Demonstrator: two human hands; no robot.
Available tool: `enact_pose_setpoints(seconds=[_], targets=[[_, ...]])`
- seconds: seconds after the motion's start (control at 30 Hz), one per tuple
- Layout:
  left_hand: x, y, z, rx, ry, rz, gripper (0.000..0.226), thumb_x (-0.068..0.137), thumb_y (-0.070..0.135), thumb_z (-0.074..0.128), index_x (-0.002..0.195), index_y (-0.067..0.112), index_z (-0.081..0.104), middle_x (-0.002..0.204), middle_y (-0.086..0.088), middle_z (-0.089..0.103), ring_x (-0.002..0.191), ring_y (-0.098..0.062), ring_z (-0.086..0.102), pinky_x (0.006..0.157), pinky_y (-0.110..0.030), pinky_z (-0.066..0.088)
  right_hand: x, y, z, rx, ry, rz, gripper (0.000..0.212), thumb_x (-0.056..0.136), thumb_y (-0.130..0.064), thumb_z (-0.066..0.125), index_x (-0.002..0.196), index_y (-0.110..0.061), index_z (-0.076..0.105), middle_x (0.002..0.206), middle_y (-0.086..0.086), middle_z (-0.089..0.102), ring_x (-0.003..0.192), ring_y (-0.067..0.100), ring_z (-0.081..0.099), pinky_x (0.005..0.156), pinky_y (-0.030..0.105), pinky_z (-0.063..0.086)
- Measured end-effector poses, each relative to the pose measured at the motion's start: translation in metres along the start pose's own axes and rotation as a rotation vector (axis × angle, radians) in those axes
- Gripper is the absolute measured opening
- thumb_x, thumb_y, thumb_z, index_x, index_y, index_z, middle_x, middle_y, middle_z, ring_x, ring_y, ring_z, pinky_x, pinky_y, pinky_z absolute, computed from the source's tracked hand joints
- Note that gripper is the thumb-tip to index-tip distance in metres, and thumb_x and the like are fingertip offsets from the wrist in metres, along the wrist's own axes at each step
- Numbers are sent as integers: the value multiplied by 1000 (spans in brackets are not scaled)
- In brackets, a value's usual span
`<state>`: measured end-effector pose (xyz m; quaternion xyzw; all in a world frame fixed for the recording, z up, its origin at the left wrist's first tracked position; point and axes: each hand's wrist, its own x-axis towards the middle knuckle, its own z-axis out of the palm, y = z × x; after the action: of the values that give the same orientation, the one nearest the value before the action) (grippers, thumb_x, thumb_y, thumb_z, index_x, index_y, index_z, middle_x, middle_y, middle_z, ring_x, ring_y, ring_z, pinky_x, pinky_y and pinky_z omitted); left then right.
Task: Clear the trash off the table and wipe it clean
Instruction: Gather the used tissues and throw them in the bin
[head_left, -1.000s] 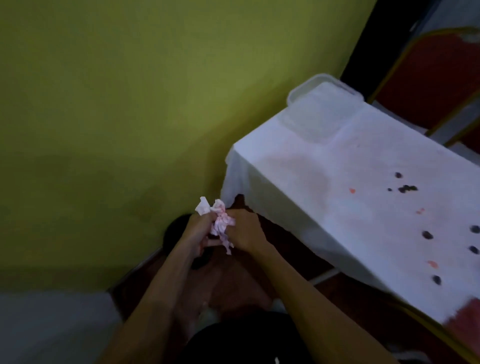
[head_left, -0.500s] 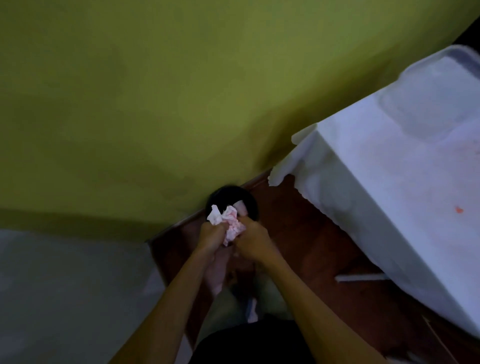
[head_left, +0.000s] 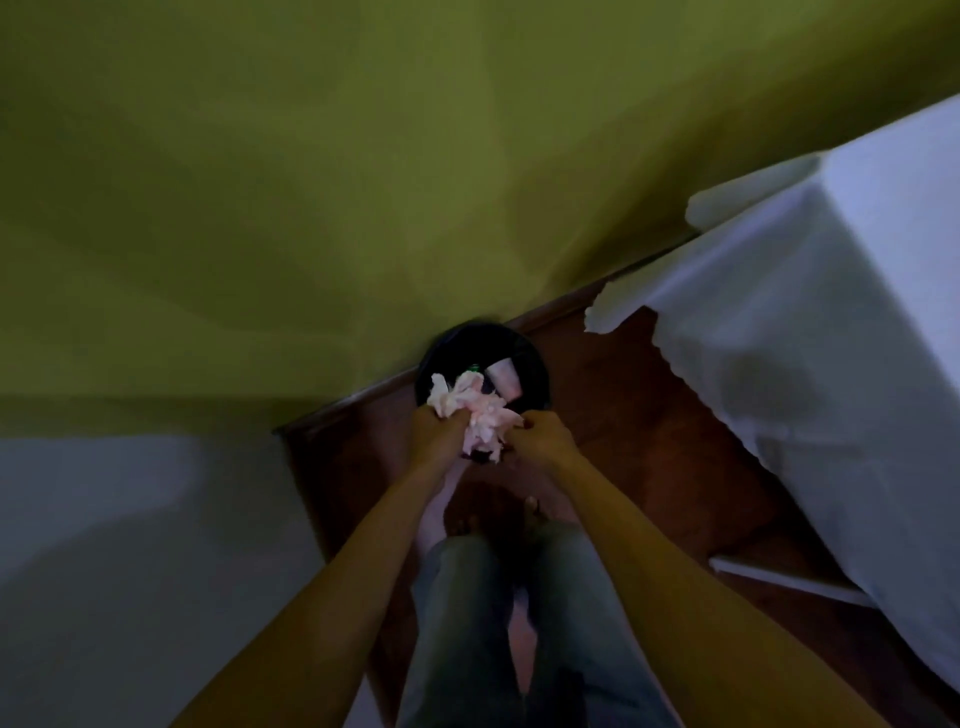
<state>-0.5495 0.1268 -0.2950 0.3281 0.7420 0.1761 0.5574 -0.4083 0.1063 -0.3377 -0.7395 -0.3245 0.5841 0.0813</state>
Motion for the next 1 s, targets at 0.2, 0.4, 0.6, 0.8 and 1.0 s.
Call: enact_pose_setpoints(seconds=[0.2,0.4,0.6,0.8,1.0], targets=[[106,-45,30,164,-30,72,55,99,24,54,148,6,37,133,-7,56,120,-21,54,77,-15,36,89,43,31,152,3,90,19,96,-2,49,109,6,61,105,32,66,75,32,65,64,40,56],[114,-66,34,249,-153,106,72,92,33,67,153,16,32,154,-7,41,138,-25,43,109,-36,41,97,41,25,108,29,80,28,93,-2,58,120,7,58,112,30,66,90,34,67,77,47,59],[28,-22,11,217,-197,181,48,98,20,59,144,10,47,141,-5,53,131,-22,49,93,-22,41,11,12,0,130,62,40,17,90,-4,60,96,12,64,93,26,71,81,39,71,78,51,58],[-79,22,-18,276,-270,255,47,95,26,63,139,14,53,144,-7,54,127,-21,55,101,-32,47,-107,-15,-51,53,146,-52,18,83,-8,71,101,-5,71,98,13,73,89,30,71,80,43,60],[-175,70,-22,387,-399,345,46,95,23,64,139,18,53,149,-6,46,134,-23,47,107,-43,45,-209,-15,-88,123,241,-94,12,87,-18,71,81,-27,68,94,7,75,84,25,73,80,45,62]])
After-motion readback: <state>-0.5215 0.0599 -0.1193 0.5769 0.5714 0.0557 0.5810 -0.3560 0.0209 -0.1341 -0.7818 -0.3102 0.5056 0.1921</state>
